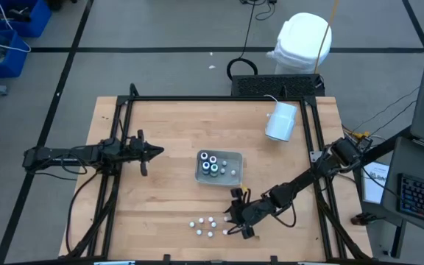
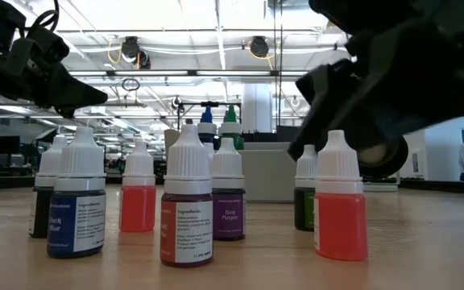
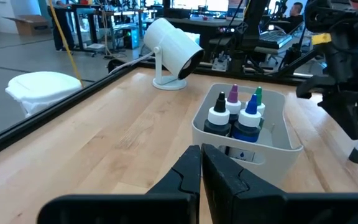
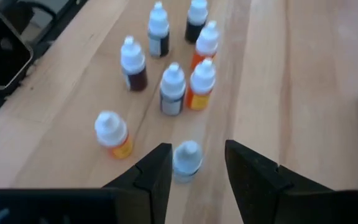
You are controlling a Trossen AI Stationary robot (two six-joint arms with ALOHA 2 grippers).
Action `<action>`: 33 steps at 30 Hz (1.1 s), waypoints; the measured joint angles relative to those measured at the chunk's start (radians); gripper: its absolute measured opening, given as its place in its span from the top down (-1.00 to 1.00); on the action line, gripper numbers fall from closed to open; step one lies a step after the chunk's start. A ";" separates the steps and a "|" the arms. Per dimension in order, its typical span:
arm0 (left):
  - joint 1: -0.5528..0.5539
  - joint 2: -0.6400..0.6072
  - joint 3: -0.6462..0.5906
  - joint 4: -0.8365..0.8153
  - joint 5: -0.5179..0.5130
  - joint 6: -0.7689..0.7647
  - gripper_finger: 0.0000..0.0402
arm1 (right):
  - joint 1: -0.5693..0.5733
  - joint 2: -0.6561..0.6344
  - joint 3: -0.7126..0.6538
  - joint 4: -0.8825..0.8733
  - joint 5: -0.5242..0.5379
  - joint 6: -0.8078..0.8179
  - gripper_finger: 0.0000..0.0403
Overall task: Pick & Place food coloring
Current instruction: Put the small green bottle into the gray bin
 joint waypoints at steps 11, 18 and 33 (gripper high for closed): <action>0.000 0.000 0.000 0.000 0.000 0.000 0.90 | -0.007 0.000 -0.005 0.005 -0.038 0.005 0.32; 0.000 0.000 0.000 0.000 -0.001 0.000 0.90 | -0.005 0.001 -0.005 0.008 -0.037 0.005 0.33; 0.000 0.000 0.000 0.000 -0.001 0.000 0.90 | -0.005 0.011 -0.006 0.049 -0.038 0.005 0.33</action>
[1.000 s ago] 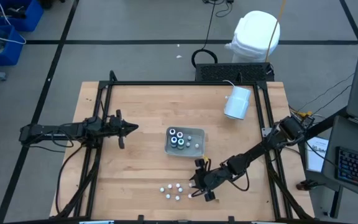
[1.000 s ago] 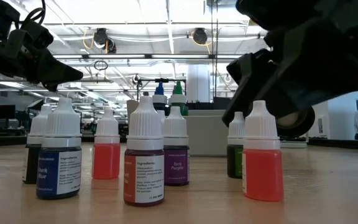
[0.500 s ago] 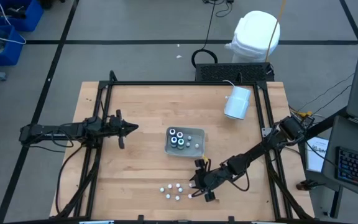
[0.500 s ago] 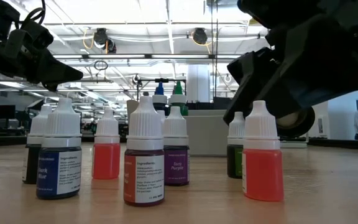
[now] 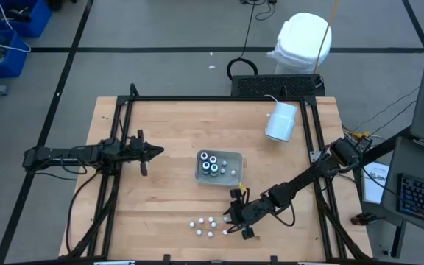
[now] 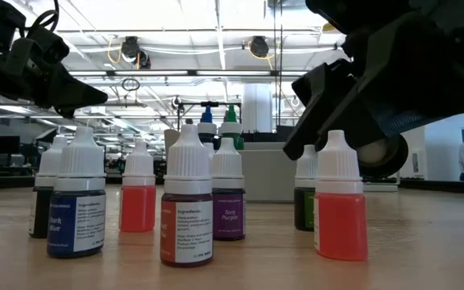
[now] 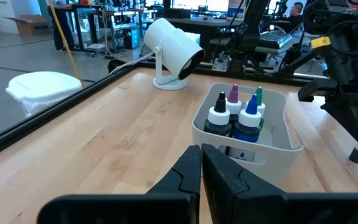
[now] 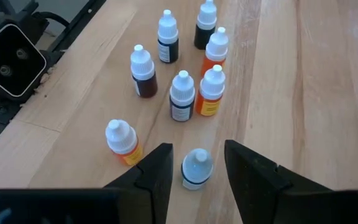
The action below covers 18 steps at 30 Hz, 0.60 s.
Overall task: Pick & Place food coloring
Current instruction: Put the small green bottle into the gray bin
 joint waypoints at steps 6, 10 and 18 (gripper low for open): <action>0.000 0.000 0.000 0.000 0.000 0.000 0.90 | 0.000 0.007 0.000 0.002 -0.005 0.015 0.33; 0.000 0.000 0.000 0.000 0.000 0.000 0.90 | -0.002 0.029 0.001 0.010 -0.034 0.025 0.33; 0.000 0.000 0.000 0.000 0.000 0.000 0.90 | -0.023 0.037 0.001 0.010 -0.026 0.021 0.33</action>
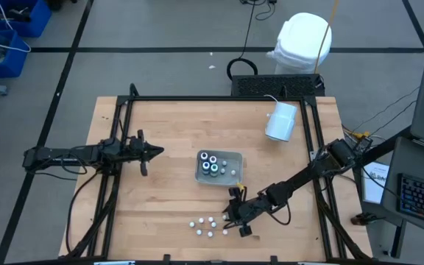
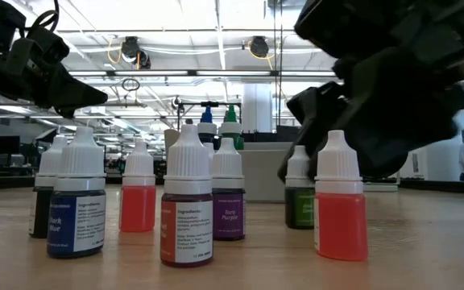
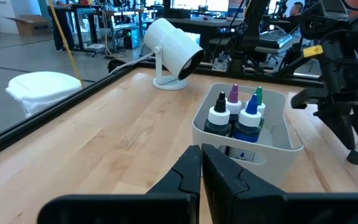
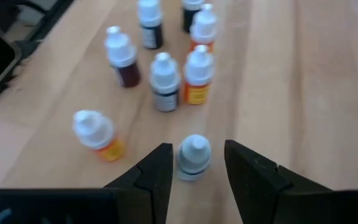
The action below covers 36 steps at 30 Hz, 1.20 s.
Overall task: Pick & Place food coloring
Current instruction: Put the small green bottle into the gray bin
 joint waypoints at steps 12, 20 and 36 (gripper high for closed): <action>0.000 0.000 0.000 0.000 0.000 0.005 0.90 | 0.002 -0.001 0.000 0.030 -0.026 -0.004 0.33; 0.000 0.000 0.000 0.000 0.000 0.003 0.90 | 0.002 -0.001 0.000 0.032 -0.026 -0.006 0.33; 0.000 0.000 0.000 0.001 -0.006 0.006 0.90 | 0.001 -0.002 0.000 0.037 -0.026 -0.042 0.38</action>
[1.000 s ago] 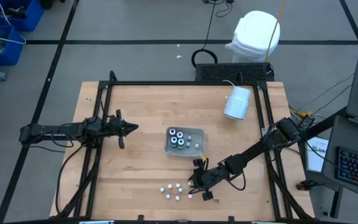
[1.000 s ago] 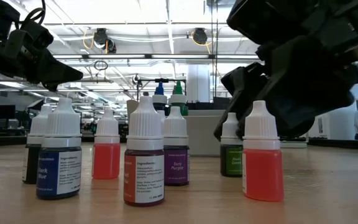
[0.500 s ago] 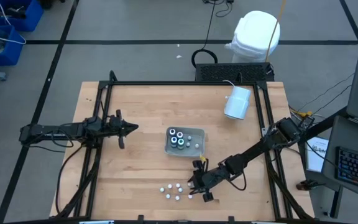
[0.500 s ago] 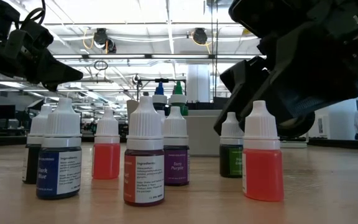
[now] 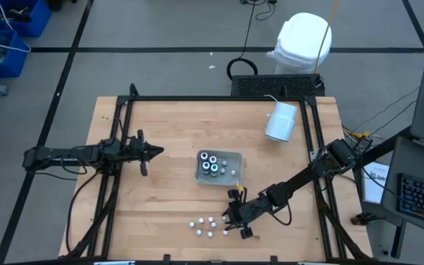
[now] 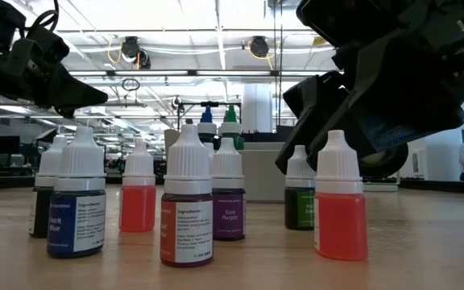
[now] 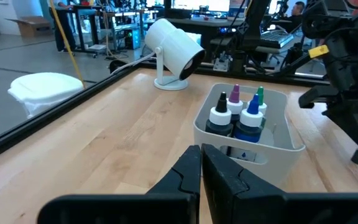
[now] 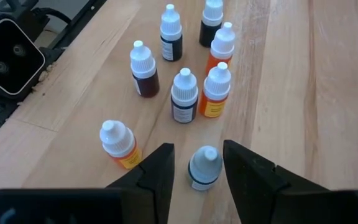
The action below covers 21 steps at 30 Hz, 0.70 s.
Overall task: Pick & Place food coloring
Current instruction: Put the small green bottle into the gray bin
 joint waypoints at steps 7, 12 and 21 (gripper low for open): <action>0.000 0.000 0.000 0.001 -0.019 0.000 0.90 | 0.000 0.000 0.000 0.000 0.000 -0.012 0.56; 0.000 0.000 0.000 0.001 -0.019 0.003 0.90 | -0.006 0.000 0.000 0.000 0.001 -0.014 0.71; 0.000 0.000 0.000 0.001 -0.019 0.002 0.90 | -0.029 0.000 0.000 0.043 0.002 -0.010 0.77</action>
